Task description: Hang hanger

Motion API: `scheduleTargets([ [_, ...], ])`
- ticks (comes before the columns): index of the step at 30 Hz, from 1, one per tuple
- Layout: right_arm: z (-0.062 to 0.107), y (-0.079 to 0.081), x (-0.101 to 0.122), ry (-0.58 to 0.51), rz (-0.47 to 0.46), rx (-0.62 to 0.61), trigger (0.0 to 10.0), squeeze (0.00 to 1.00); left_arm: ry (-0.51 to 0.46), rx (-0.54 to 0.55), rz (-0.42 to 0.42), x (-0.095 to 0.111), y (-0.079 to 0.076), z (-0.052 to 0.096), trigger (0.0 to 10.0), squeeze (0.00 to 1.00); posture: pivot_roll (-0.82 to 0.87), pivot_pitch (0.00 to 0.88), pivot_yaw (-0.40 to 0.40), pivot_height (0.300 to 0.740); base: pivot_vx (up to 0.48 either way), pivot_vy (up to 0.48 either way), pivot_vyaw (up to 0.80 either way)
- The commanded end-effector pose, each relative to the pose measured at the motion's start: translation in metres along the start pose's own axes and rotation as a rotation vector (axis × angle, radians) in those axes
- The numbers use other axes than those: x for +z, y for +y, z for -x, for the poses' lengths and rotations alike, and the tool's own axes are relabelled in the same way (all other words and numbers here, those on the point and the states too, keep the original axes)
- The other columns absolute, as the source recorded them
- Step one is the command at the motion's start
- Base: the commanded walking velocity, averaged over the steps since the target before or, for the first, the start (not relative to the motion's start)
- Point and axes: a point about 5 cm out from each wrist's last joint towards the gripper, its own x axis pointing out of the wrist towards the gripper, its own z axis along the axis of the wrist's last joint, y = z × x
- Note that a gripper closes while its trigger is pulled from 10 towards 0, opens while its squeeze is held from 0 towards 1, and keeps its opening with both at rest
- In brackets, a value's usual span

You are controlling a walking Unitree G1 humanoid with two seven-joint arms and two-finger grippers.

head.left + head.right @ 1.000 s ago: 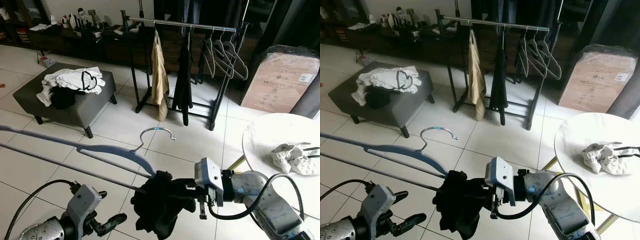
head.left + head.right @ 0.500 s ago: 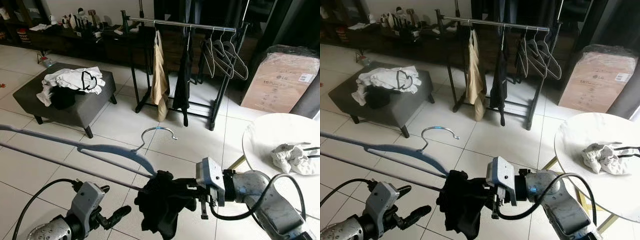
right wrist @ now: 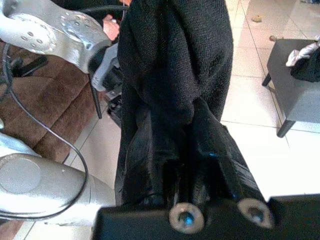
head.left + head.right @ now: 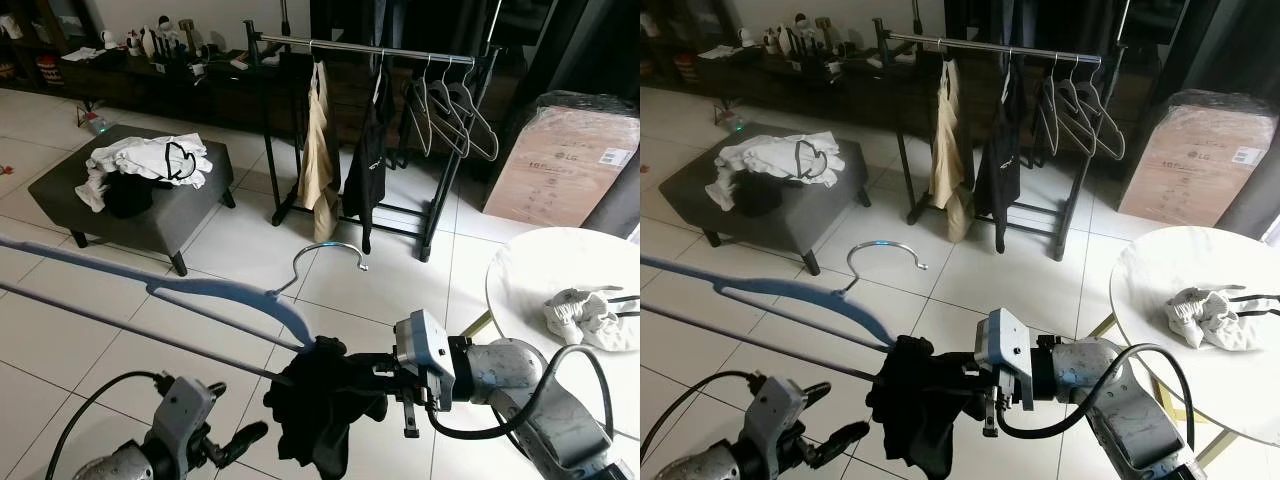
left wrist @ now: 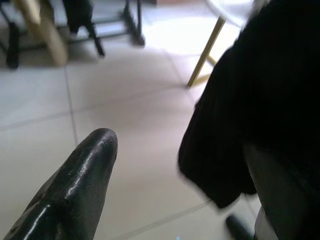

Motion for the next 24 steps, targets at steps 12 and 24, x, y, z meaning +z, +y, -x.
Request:
scheduleTargets([
  [12,0.002,0.001,0.01,-0.041,0.019,0.005,0.0,0.0,-0.11,-0.023,-0.003,0.014,-0.002,-0.005,10.0,0.0,-0.05,0.143,-0.014,0.74,0.0,0.0,0.0],
  [24,0.004,0.002,0.008,-0.043,0.009,0.006,0.0,0.0,-0.186,0.033,0.004,0.031,0.0,0.008,10.0,0.0,-0.05,0.146,-0.013,0.74,0.0,0.0,0.0],
])
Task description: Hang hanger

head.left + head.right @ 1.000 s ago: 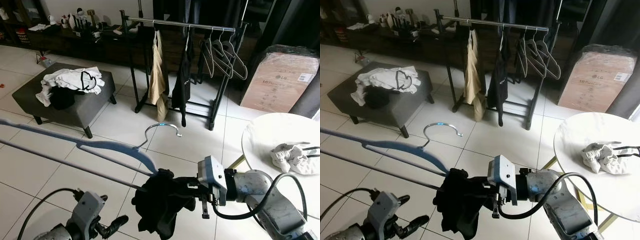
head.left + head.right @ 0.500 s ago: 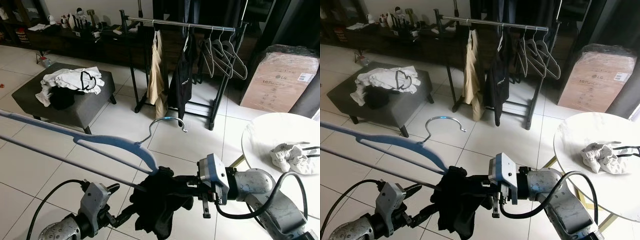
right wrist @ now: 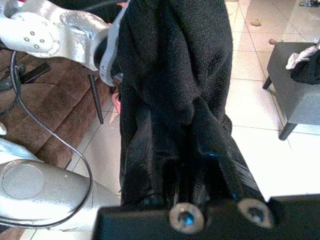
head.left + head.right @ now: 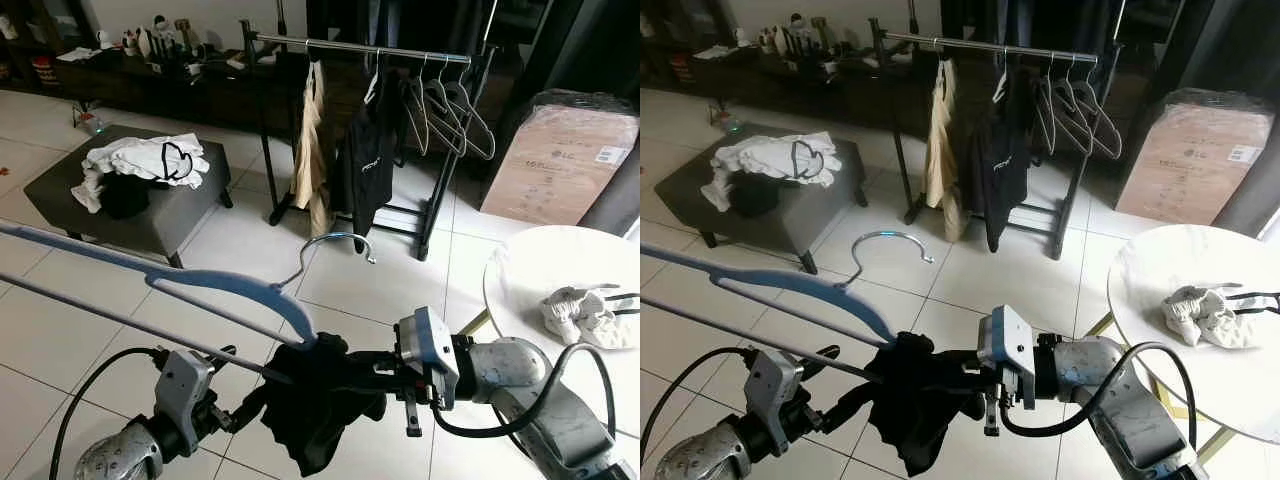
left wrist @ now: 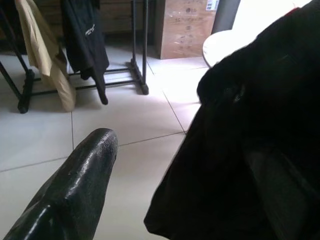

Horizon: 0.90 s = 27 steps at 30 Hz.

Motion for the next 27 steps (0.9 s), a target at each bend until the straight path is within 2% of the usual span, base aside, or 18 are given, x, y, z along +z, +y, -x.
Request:
scheduleTargets([
  [1,0.002,0.002,0.007,-0.027,0.021,0.007,0.0,0.0,0.002,0.005,-0.009,0.004,0.002,0.005,10.0,0.0,-0.05,0.146,-0.013,0.74,0.0,0.0,0.0],
  [9,0.003,0.002,0.006,-0.025,0.018,0.007,0.0,0.0,-0.012,0.029,-0.02,0.009,0.004,0.01,10.0,0.0,-0.05,0.148,-0.014,0.74,0.0,0.0,0.0],
  [11,0.002,0.002,0.006,-0.023,0.016,0.011,0.0,0.0,-0.026,0.077,-0.003,0.014,0.007,0.016,10.0,0.0,-0.04,0.152,-0.016,0.74,0.0,0.0,0.0],
  [14,0.002,0.002,0.005,-0.021,0.015,0.013,0.0,0.0,-0.013,0.074,-0.001,0.012,0.006,0.017,10.0,0.0,-0.04,0.152,-0.016,0.74,0.0,0.0,0.0],
  [20,0.001,0.001,0.004,-0.009,0.02,0.014,0.0,0.0,0.056,-0.053,0.042,0.001,-0.007,0.008,10.0,0.0,-0.05,0.15,-0.018,0.74,0.0,0.0,0.0],
  [27,0.002,0.002,0.004,-0.007,0.022,0.012,0.0,0.0,0.074,-0.091,0.037,0.0,-0.009,0.005,10.0,0.0,-0.05,0.152,-0.016,0.74,0.0,0.0,0.0],
])
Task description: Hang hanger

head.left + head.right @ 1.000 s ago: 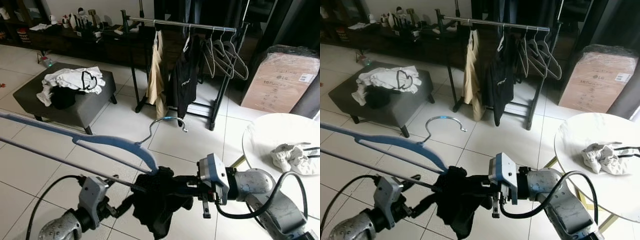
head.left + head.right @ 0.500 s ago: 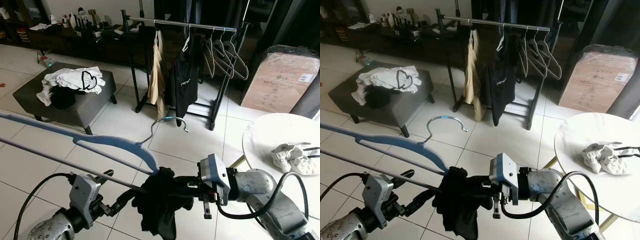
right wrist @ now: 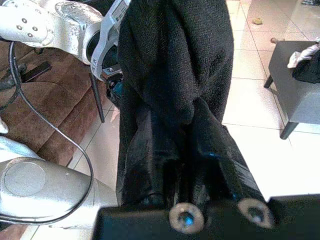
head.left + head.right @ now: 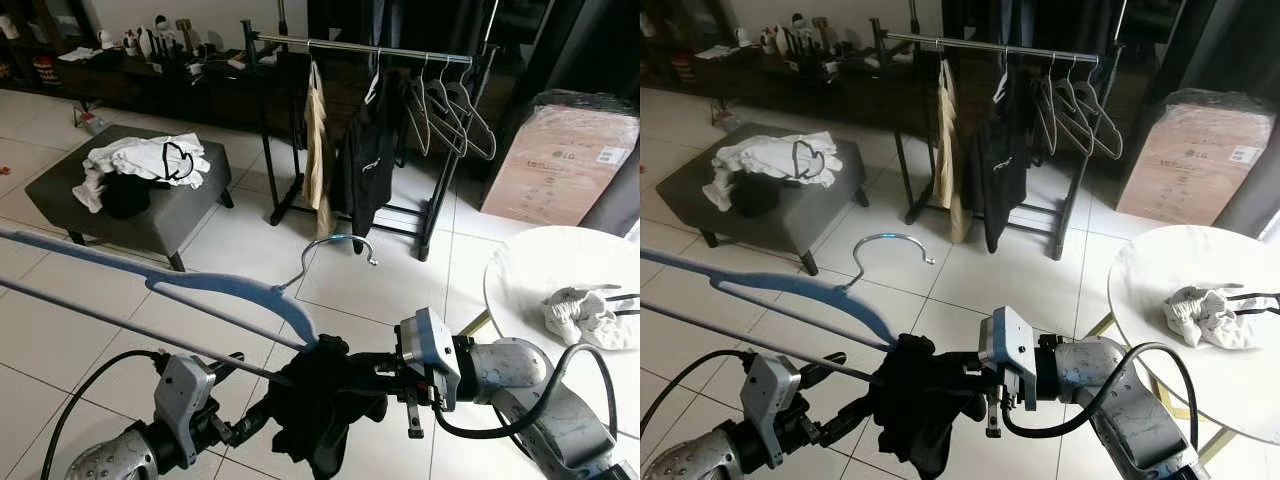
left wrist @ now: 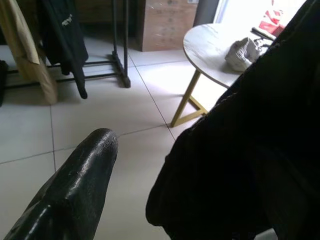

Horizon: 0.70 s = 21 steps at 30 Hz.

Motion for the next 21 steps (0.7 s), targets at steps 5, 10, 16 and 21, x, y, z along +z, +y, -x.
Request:
scheduleTargets([
  [5,0.001,0.002,0.004,-0.012,0.02,0.008,0.0,0.0,0.008,0.052,-0.021,-0.003,0.008,-0.002,10.0,0.0,-0.05,0.153,-0.018,0.74,0.0,0.0,0.0],
  [10,0.0,0.002,0.004,-0.011,0.019,0.011,0.0,0.0,-0.019,0.089,-0.022,0.0,0.013,-0.009,10.0,0.0,-0.05,0.151,-0.018,0.74,0.0,0.0,0.0],
  [16,0.001,0.004,0.004,-0.008,0.019,0.015,0.0,0.0,0.005,0.052,0.012,-0.007,0.012,-0.016,10.0,0.0,-0.06,0.15,-0.017,0.74,0.0,0.0,0.0],
  [21,0.0,0.004,0.006,-0.014,0.026,0.017,0.0,0.0,0.072,-0.023,0.065,-0.019,0.007,-0.018,10.0,0.0,-0.06,0.15,-0.015,0.74,0.0,0.0,0.0],
])
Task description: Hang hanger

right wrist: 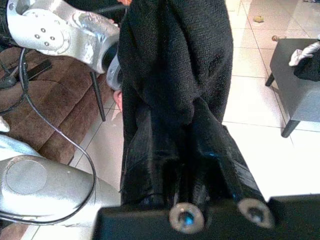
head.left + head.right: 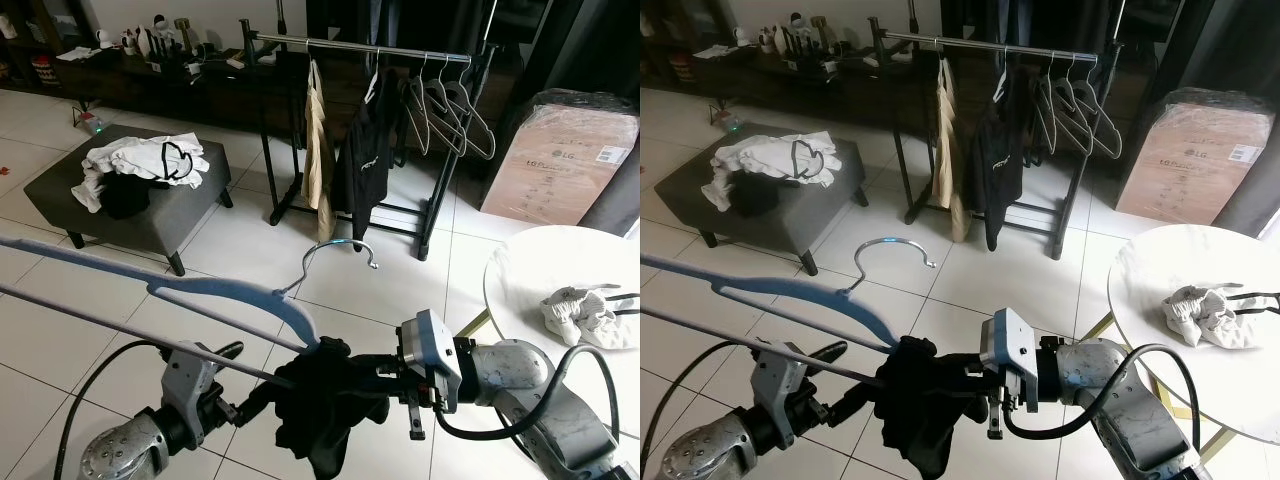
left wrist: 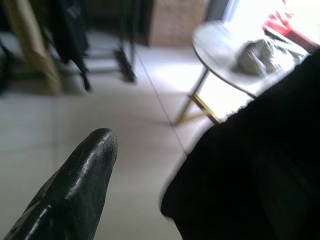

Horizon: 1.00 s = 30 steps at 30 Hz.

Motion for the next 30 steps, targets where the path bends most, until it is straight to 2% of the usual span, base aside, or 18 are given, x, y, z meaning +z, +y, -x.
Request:
scheduleTargets([
  [1,-0.001,0.003,0.009,-0.021,0.032,0.019,0.0,0.0,0.054,-0.027,0.015,-0.008,0.0,0.001,10.0,0.0,-0.06,0.15,-0.014,0.74,0.0,0.0,0.0],
  [2,-0.001,0.004,0.009,-0.024,0.034,0.021,0.0,0.0,0.064,-0.011,0.039,-0.011,0.003,0.001,10.0,0.0,-0.06,0.151,-0.013,0.74,0.0,0.0,0.0],
  [7,-0.001,0.006,0.012,-0.037,0.035,0.035,0.0,0.0,0.063,0.034,0.057,-0.013,0.013,-0.004,10.0,0.0,-0.06,0.153,-0.014,0.74,0.0,0.0,0.0],
  [12,-0.002,0.009,0.014,-0.039,0.034,0.054,0.0,0.0,0.077,0.011,0.11,-0.016,0.012,-0.013,10.0,0.0,-0.07,0.15,-0.016,0.74,0.0,0.0,0.0],
  [20,-0.003,0.011,0.017,-0.045,0.042,0.065,0.0,0.0,0.203,0.05,0.149,-0.026,0.019,-0.022,10.0,0.0,-0.07,0.147,-0.012,0.74,0.0,0.0,0.0],
  [21,-0.003,0.011,0.017,-0.047,0.044,0.068,0.0,0.0,0.212,0.072,0.158,-0.026,0.022,-0.023,9.3,0.0,-0.07,0.146,-0.01,0.74,0.0,0.0,0.0],
  [23,-0.004,0.012,0.018,-0.048,0.046,0.071,0.0,0.0,0.211,0.089,0.164,-0.025,0.024,-0.023,9.4,0.0,-0.07,0.146,-0.01,0.74,0.0,0.0,0.0],
  [24,-0.004,0.013,0.019,-0.05,0.049,0.076,0.0,0.0,0.215,0.115,0.18,-0.024,0.027,-0.024,10.0,0.0,-0.07,0.145,-0.009,0.74,0.0,0.0,0.0],
  [29,-0.006,0.014,0.021,-0.053,0.061,0.081,0.0,0.0,0.229,0.133,0.214,-0.022,0.028,-0.025,10.0,0.0,-0.07,0.144,-0.007,0.74,0.0,0.0,0.0],
  [30,-0.007,0.013,0.021,-0.047,0.067,0.078,0.0,0.0,0.236,0.125,0.22,-0.023,0.026,-0.025,0.0,0.0,-0.07,0.141,-0.007,0.74,0.0,0.0,0.0],
])
